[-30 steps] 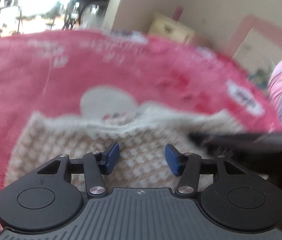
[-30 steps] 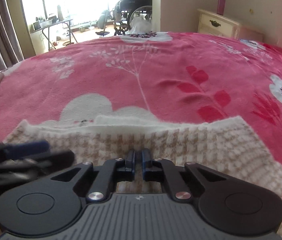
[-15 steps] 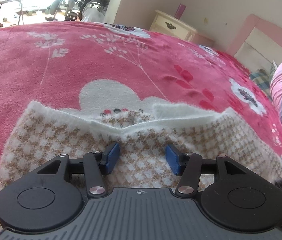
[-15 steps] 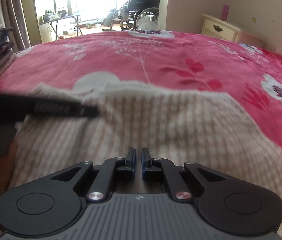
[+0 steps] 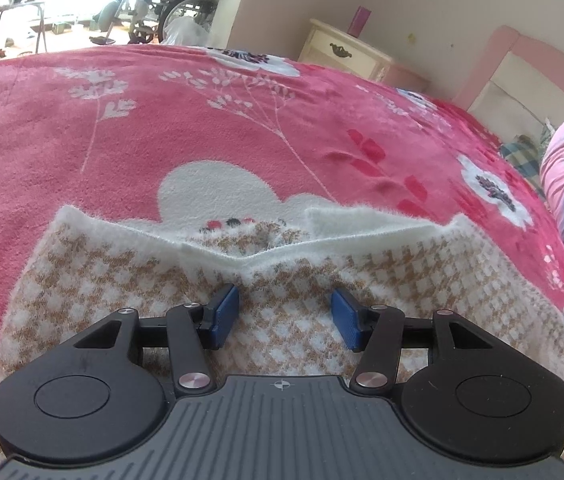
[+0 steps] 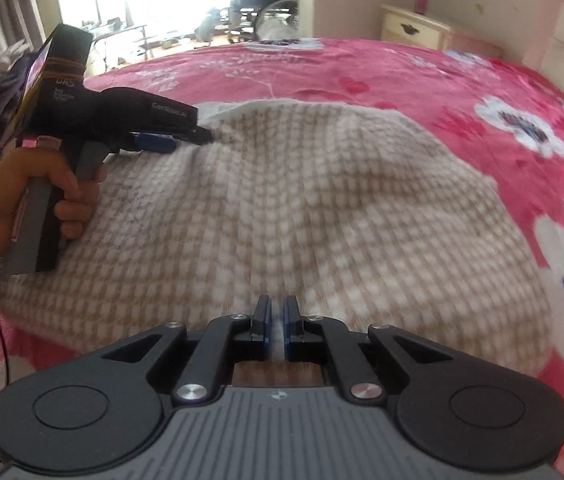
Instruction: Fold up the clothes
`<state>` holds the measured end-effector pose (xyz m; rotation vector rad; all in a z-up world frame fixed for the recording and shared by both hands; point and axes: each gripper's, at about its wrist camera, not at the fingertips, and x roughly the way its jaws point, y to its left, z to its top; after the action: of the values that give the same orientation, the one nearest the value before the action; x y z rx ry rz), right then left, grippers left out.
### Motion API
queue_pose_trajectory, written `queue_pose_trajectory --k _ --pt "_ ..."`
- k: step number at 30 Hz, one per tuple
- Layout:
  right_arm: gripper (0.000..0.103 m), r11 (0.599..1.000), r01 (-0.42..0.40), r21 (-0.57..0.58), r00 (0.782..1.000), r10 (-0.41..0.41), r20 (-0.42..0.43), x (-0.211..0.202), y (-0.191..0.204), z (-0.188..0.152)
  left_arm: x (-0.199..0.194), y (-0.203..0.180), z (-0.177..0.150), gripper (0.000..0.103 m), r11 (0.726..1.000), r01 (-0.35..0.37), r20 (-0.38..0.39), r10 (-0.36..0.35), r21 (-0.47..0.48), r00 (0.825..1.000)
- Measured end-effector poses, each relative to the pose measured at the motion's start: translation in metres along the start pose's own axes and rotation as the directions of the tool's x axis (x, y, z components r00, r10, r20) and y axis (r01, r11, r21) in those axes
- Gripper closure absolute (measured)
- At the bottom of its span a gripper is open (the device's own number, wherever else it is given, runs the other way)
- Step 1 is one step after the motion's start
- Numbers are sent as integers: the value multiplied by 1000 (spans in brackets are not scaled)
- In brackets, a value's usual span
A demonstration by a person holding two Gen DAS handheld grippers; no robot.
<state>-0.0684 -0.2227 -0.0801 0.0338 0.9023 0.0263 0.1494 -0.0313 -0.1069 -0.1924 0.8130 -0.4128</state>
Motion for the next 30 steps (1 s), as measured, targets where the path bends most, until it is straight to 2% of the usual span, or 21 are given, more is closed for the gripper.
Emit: queue_pose_trajectory --k 2,5,9,11,13,15,17,19,21,23,27,30 --pt "99 1000 -1 27 1000 1 -3 -5 -3 -5 -7 -2 1 49 1000 4 22 -4 6 1000" --pt "99 998 -8 68 1000 10 -23 -10 -9 -13 -21 -13 4 49 997 -21 72 16 70 997" --pt "97 992 -30 119 994 43 -104 -12 -16 -18 -39 -37 7 46 986 38 120 -59 164 991" --pt "93 988 -44 146 987 65 -145 -13 -19 -18 -40 -53 6 45 971 75 92 -98 227 991" --pt "93 989 -47 137 992 63 -113 -20 -17 -14 -38 -68 3 45 952 105 53 -125 287 991" --pt "93 993 -44 109 998 50 -45 -29 -13 -4 -35 -82 0 45 930 134 12 -147 342 989" --pt "93 993 -54 100 998 52 25 -33 -13 7 -22 -89 -6 45 922 123 -29 -121 368 992" --pt "92 995 -51 85 997 46 65 -27 -11 15 -7 -92 -10 45 921 87 -56 -71 379 996" --pt "92 995 -56 79 996 51 71 -17 -10 16 5 -89 -11 45 930 47 -44 -33 363 998" --pt "92 994 -65 88 998 62 27 -1 -10 7 12 -86 -6 45 946 30 -35 -19 324 999" --pt "92 998 -52 46 998 49 48 0 -4 -5 19 -84 4 44 960 8 -25 -1 281 1000" --pt "92 996 -61 59 997 58 52 3 -7 -7 23 -86 5 41 961 -3 -16 7 276 1000"
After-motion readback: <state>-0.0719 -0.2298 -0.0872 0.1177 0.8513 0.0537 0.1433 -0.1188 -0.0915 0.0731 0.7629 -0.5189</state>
